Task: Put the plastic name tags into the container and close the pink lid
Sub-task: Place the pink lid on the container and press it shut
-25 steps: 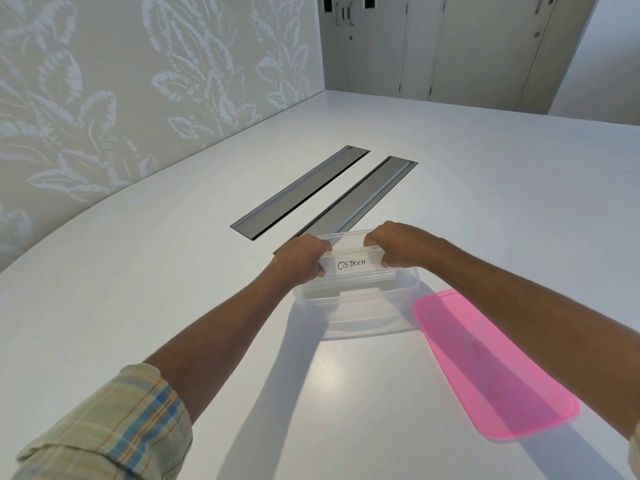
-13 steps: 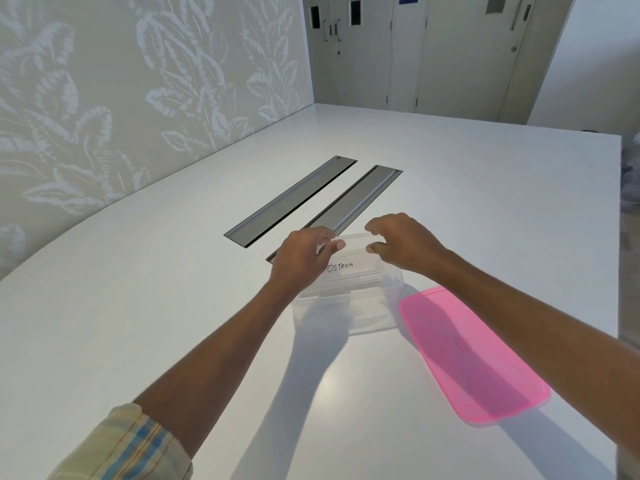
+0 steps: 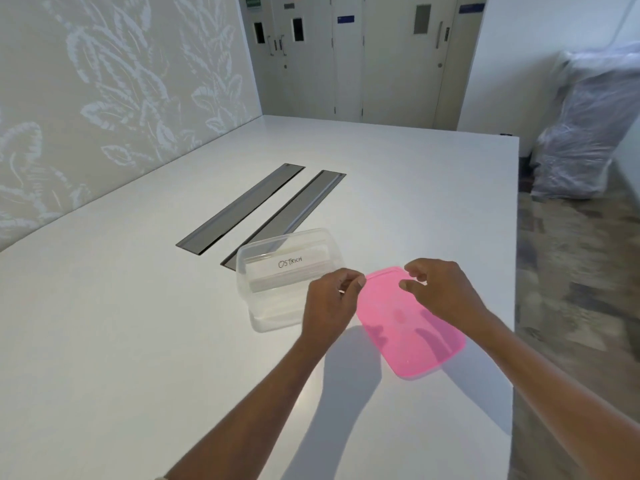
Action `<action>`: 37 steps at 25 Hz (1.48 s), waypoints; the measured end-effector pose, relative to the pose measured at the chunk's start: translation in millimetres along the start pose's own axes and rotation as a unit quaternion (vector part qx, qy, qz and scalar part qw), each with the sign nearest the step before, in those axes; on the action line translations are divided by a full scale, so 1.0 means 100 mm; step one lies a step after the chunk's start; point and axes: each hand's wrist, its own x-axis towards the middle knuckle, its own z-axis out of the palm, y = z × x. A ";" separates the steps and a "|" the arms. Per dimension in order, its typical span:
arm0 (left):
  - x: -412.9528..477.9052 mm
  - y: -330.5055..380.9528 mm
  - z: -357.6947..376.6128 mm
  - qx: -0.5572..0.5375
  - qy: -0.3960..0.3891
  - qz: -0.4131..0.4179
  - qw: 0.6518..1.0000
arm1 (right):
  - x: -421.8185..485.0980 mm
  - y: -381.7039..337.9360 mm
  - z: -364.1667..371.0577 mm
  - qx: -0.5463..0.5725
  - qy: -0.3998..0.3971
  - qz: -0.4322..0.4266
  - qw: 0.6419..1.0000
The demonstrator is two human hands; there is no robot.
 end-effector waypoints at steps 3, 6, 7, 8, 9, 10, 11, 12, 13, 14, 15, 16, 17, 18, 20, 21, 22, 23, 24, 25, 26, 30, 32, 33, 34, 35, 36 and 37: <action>-0.23 -0.01 0.35 0.009 -0.053 -0.022 0.998 | -0.19 0.37 0.04 -0.070 0.010 0.075 0.995; -0.43 -0.02 0.61 0.025 -0.106 -0.030 0.994 | -0.35 0.64 0.12 -0.105 -0.002 0.141 0.984; -0.49 -0.03 0.67 0.030 -0.122 -0.034 0.992 | -0.39 0.70 0.15 -0.104 0.000 0.153 0.983; -0.54 -0.03 0.72 0.040 -0.132 -0.036 0.990 | -0.44 0.74 0.17 -0.102 0.003 0.160 0.982; -0.58 -0.03 0.75 0.051 -0.137 -0.036 0.989 | -0.46 0.77 0.19 -0.100 0.006 0.162 0.982; -0.61 -0.04 0.78 0.062 -0.138 -0.035 0.988 | -0.49 0.80 0.21 -0.100 0.007 0.166 0.981; -0.64 -0.04 0.80 0.073 -0.138 -0.035 0.987 | -0.51 0.82 0.23 -0.100 0.009 0.171 0.980; -0.65 -0.04 0.80 0.084 -0.137 -0.035 0.986 | -0.52 0.82 0.23 -0.098 0.007 0.179 0.979; -0.66 -0.02 0.81 0.094 -0.138 -0.035 0.985 | -0.53 0.82 0.23 -0.093 0.000 0.185 0.978; -0.66 -0.01 0.82 0.102 -0.139 -0.036 0.984 | -0.54 0.80 0.21 -0.088 -0.005 0.191 0.978; -0.66 0.01 0.82 0.109 -0.142 -0.037 0.983 | -0.55 0.79 0.19 -0.084 -0.010 0.191 0.978; -0.65 0.04 0.81 0.115 -0.144 -0.039 0.982 | -0.56 0.76 0.17 -0.079 -0.009 0.188 0.979; -0.66 0.07 0.81 0.122 -0.147 -0.039 0.981 | -0.58 0.73 0.14 -0.077 -0.007 0.177 0.981; -0.66 0.10 0.80 0.133 -0.149 -0.034 0.979 | -0.59 0.69 0.11 -0.075 -0.003 0.167 0.983; -0.71 0.18 0.80 0.155 -0.158 -0.015 0.975 | -0.60 0.64 0.04 -0.063 0.003 0.155 0.986; -0.73 0.22 0.80 0.164 -0.165 -0.005 0.973 | -0.60 0.62 0.00 -0.057 0.010 0.155 0.986; -0.76 0.27 0.81 0.173 -0.172 0.003 0.970 | -0.60 0.59 -0.04 -0.046 0.017 0.152 0.987; -0.78 0.32 0.82 0.184 -0.179 0.011 0.966 | -0.60 0.56 -0.10 -0.035 0.018 0.143 0.989; -0.80 0.37 0.83 0.198 -0.184 0.022 0.963 | -0.59 0.50 -0.16 -0.021 0.018 0.137 0.990; -0.81 0.40 0.84 0.216 -0.182 0.034 0.959 | -0.58 0.45 -0.22 -0.008 0.018 0.133 0.991; -0.81 0.44 0.84 0.236 -0.171 0.050 0.955 | -0.57 0.37 -0.28 0.004 0.017 0.129 0.991; -0.80 0.55 0.76 0.273 -0.085 0.103 0.953 | -0.55 0.08 -0.48 0.040 0.048 0.106 0.992; -0.76 0.60 0.66 0.263 -0.047 0.109 0.958 | -0.52 -0.04 -0.53 0.065 0.066 0.086 0.992; -0.73 0.62 0.60 0.255 -0.032 0.108 0.960 | -0.50 -0.09 -0.55 0.081 0.071 0.073 0.992; -0.69 0.63 0.54 0.248 -0.020 0.107 0.963 | -0.49 -0.14 -0.56 0.107 0.070 0.061 0.990; -0.65 0.65 0.47 0.240 -0.009 0.101 0.966 | -0.47 -0.19 -0.57 0.146 0.065 0.051 0.986; -0.60 0.66 0.39 0.230 0.003 0.093 0.969 | -0.47 -0.24 -0.57 0.192 0.057 0.044 0.979; -0.56 0.67 0.32 0.218 0.014 0.083 0.972 | -0.46 -0.28 -0.56 0.232 0.050 0.037 0.971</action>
